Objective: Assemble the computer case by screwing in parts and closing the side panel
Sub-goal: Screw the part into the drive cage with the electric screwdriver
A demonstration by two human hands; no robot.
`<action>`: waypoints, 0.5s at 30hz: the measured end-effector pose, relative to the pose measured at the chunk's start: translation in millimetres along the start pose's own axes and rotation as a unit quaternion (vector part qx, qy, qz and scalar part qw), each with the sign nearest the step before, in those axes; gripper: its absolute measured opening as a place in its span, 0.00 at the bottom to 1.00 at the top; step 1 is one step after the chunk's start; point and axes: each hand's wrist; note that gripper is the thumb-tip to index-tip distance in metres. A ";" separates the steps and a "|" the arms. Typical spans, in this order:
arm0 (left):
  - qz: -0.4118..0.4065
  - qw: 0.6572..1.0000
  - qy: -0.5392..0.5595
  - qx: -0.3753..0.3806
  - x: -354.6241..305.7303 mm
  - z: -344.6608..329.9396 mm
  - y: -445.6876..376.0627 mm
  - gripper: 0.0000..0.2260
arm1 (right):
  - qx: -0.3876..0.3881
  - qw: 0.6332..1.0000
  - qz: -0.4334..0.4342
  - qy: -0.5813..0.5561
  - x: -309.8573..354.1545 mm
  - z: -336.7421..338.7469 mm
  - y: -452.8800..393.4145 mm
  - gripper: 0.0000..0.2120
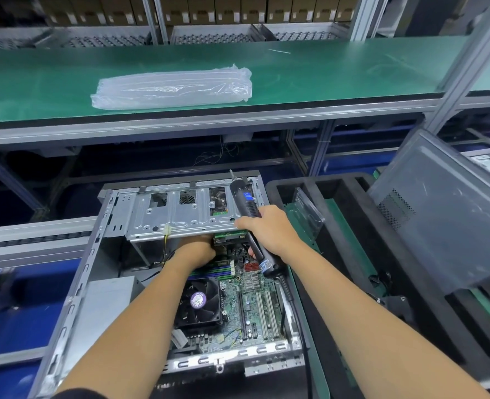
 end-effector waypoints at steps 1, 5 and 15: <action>0.000 1.000 0.005 0.003 0.8 -0.6 -0.9 0.07 | 0.000 1.000 0.001 -0.001 0.2 0.0 -0.1 0.14; -0.007 1.000 -0.012 -0.008 0.2 -1.7 -4.0 0.03 | 0.002 1.000 0.004 0.000 0.3 0.5 0.2 0.12; 0.025 0.998 -0.046 0.028 -6.3 -9.2 -9.6 0.07 | 0.006 1.000 0.001 0.002 0.7 0.5 -0.2 0.13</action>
Point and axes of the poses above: each hand's wrist, its own y-axis away from the middle knuckle, its own z-axis out of the back of the hand, x = y × z, and after that the axes turned 8 degrees about z, right-handed
